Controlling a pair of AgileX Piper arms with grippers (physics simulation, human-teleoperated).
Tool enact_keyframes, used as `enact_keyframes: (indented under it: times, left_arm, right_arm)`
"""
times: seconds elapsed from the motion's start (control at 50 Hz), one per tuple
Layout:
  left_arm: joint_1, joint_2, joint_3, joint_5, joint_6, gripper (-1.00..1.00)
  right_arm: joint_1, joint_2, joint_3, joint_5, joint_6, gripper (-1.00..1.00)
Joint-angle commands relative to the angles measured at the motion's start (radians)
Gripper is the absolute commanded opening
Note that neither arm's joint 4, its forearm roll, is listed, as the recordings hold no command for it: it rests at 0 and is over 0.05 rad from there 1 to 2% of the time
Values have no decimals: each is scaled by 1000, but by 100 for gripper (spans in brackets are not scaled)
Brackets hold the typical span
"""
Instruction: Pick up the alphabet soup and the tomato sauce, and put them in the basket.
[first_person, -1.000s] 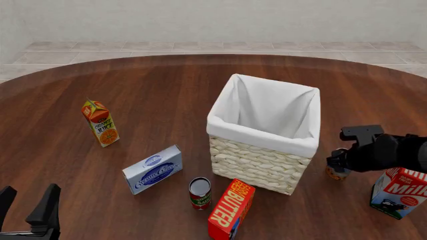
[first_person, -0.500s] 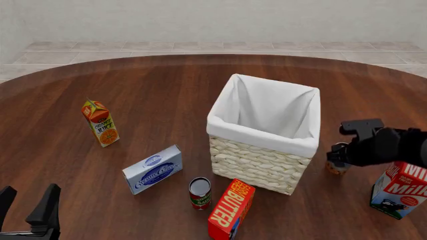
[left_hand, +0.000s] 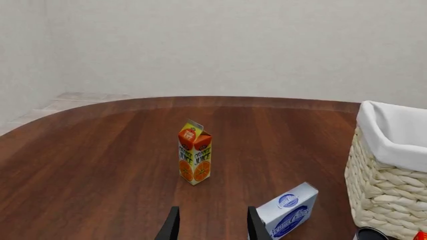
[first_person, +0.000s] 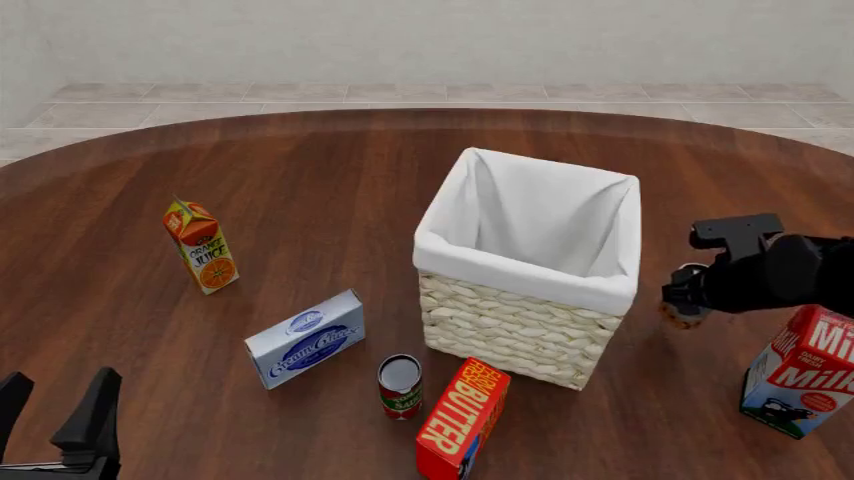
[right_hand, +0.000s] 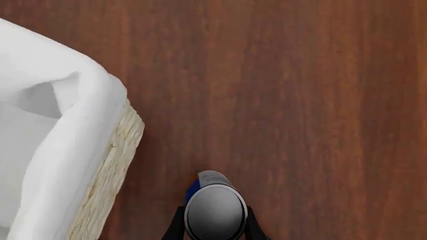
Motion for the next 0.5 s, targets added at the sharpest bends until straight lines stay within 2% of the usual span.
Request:
enact_keyframes:
  times: [0.02,0.5]
  left_arm:
    - [0,1,0,0,0,100]
    - [2,8,0,-2,-5,100]
  right_arm:
    - [-4,-29,-19,13,10,-100]
    - [8,-96,-72,76,19,-100]
